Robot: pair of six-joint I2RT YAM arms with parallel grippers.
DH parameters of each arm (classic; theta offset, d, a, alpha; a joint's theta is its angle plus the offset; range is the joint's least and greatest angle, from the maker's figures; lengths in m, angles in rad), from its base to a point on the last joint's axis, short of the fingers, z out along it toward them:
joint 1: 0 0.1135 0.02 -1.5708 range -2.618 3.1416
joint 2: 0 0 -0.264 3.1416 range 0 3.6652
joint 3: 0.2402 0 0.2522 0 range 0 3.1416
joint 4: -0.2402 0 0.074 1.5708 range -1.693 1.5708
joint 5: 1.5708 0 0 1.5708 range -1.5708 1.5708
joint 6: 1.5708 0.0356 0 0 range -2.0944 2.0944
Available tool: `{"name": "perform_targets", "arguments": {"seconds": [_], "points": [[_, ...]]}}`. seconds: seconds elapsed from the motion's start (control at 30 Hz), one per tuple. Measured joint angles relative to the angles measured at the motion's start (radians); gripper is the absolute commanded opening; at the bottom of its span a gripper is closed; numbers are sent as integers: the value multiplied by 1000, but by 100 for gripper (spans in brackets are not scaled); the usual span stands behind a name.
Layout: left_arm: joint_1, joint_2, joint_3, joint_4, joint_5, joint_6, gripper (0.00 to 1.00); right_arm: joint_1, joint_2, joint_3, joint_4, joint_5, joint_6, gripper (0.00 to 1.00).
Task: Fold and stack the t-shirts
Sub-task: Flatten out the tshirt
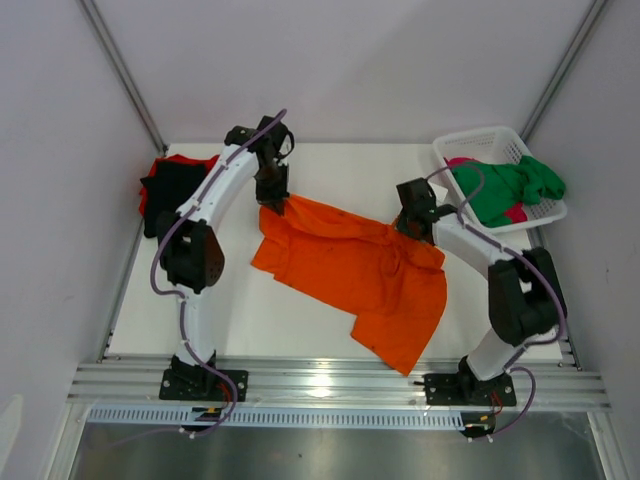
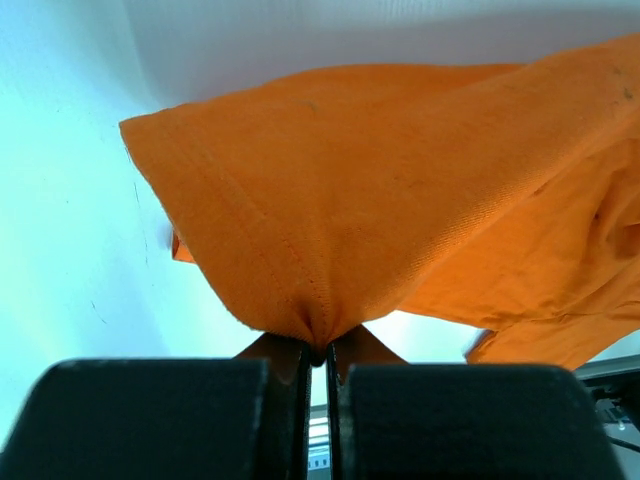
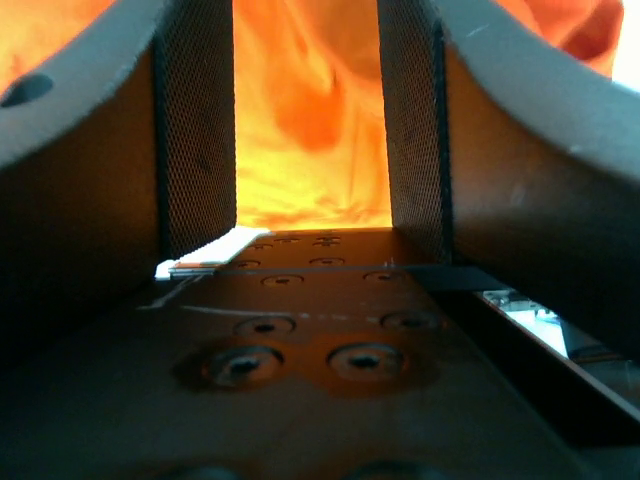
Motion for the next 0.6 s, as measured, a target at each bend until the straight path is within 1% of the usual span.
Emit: {"name": "perform_targets", "arguments": {"seconds": [0.07,0.17,0.27,0.4,0.6], "points": [[0,0,-4,-3,0,7,1,-7,96,71,-17,25,0,47],[0,0,-7,-5,0,15,1,-14,175,144,-26,36,0,47],[5,-2,-24,-4,-1,22,1,-18,188,164,-24,31,0,47],[23,-21,-92,5,0,23,1,-13,190,185,-14,31,1,48],[53,-40,-164,28,0,23,1,2,278,344,-141,110,51,48]]}}
